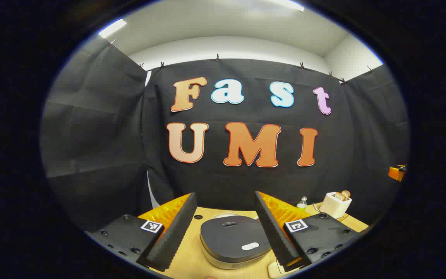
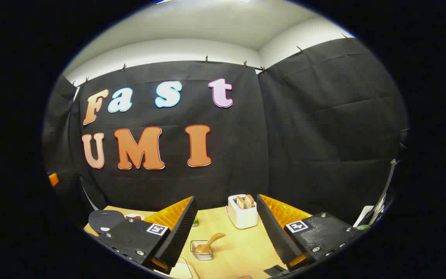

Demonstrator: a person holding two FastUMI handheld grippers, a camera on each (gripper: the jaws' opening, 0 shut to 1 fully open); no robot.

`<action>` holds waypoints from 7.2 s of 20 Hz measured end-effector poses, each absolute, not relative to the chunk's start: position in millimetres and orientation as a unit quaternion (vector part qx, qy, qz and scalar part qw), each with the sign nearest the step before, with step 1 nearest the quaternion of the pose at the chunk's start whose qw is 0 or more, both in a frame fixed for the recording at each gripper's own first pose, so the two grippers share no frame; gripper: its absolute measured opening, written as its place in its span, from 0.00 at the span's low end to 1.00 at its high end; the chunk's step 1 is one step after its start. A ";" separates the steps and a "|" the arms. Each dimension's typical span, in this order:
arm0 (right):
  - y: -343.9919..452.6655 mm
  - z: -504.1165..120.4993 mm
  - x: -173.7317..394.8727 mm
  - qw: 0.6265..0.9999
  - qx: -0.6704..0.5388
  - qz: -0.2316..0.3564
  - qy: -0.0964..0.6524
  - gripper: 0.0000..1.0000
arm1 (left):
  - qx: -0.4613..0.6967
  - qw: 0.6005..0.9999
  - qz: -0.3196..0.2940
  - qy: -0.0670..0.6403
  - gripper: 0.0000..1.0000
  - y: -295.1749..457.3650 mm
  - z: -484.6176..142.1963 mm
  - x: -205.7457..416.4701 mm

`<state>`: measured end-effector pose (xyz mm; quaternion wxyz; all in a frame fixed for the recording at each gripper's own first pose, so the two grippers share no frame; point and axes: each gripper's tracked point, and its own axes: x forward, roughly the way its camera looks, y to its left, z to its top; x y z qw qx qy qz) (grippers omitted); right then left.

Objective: Close the left gripper, press the button to open the rice cooker; take a wooden spoon from the chopstick holder with the right hand, scoop a spoonful of rice and pour it into the rice cooker, then put the wooden spoon back into the chopstick holder.

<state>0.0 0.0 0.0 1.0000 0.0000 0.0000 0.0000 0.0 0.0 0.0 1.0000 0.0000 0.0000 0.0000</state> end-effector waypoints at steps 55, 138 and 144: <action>-54.0 -38.2 40.4 0.997 -0.019 0.025 0.065 0.95 | 0.005 0.968 -0.041 0.247 0.04 -80.5 -202.9 65.5; 87.3 -236.4 116.0 0.955 0.047 0.127 0.264 0.05 | 0.025 0.983 0.169 0.066 0.98 77.9 -14.4 -52.2; 115.6 -174.9 63.2 0.962 0.044 0.157 0.219 0.05 | 0.011 0.992 0.118 0.051 0.97 99.3 -4.2 -21.4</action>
